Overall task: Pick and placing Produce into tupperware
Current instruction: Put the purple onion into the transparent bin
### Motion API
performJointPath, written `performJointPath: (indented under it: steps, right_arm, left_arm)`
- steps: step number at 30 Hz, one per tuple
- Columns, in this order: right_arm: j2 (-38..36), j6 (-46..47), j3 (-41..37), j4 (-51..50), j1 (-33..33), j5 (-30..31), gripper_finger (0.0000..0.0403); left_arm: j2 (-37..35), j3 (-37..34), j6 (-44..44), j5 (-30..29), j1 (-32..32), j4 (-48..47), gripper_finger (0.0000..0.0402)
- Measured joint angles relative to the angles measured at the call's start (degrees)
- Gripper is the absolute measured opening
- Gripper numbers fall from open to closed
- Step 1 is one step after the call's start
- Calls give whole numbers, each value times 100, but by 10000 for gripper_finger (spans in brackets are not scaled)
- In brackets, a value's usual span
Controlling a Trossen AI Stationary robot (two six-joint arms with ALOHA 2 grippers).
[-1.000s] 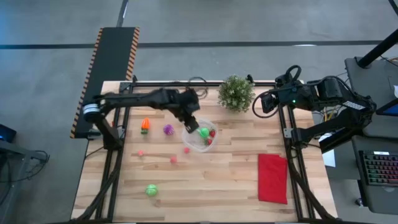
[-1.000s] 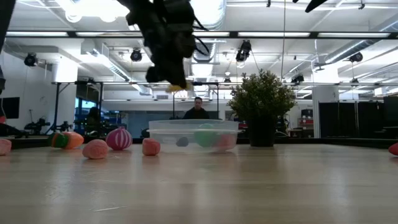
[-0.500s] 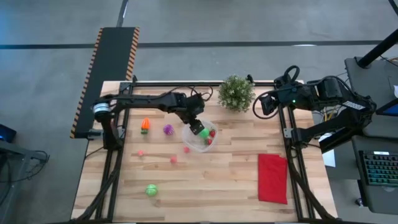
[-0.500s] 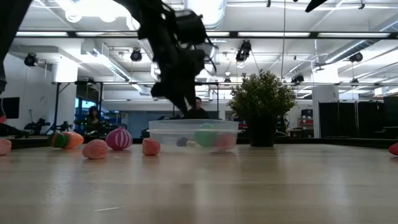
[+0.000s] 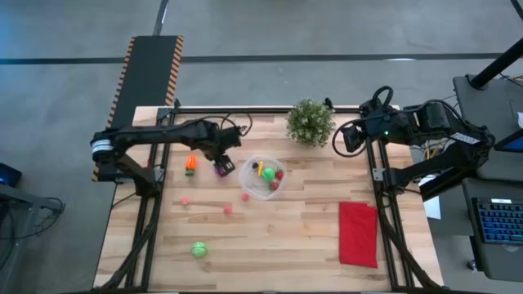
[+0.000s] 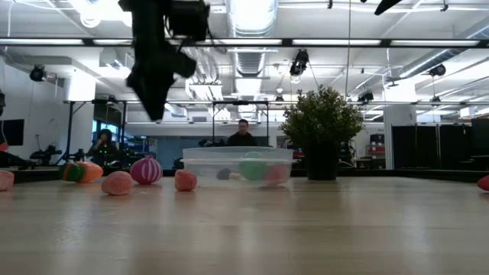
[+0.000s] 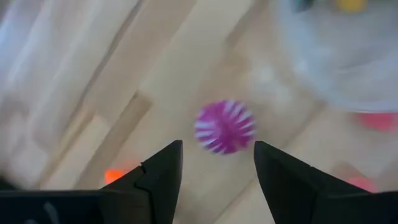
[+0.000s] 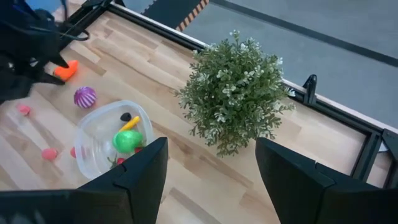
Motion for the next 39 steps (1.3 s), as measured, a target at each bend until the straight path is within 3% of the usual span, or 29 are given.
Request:
performJointPath:
  steps: [8, 13, 21, 30, 39]
  right_arm:
    - [10, 7, -9, 27, 0, 3, 235]
    - [9, 15, -9, 143, 0, 3, 235]
    - [9, 20, -9, 161, 0, 2, 235]
    - [9, 20, -9, 168, 0, 3, 235]
    - [11, -3, -11, 166, 0, 5, 235]
  left_arm:
    - [375, -437, -1385, -31, -8, -137, 201]
    - [492, -407, -1332, -78, -13, 4, 202]
    - [470, -391, -507, -50, -17, 10, 201]
    - [466, -391, -1297, 43, -11, 611, 210]
    - [659, -509, -1710, 381, 42, 422, 247]
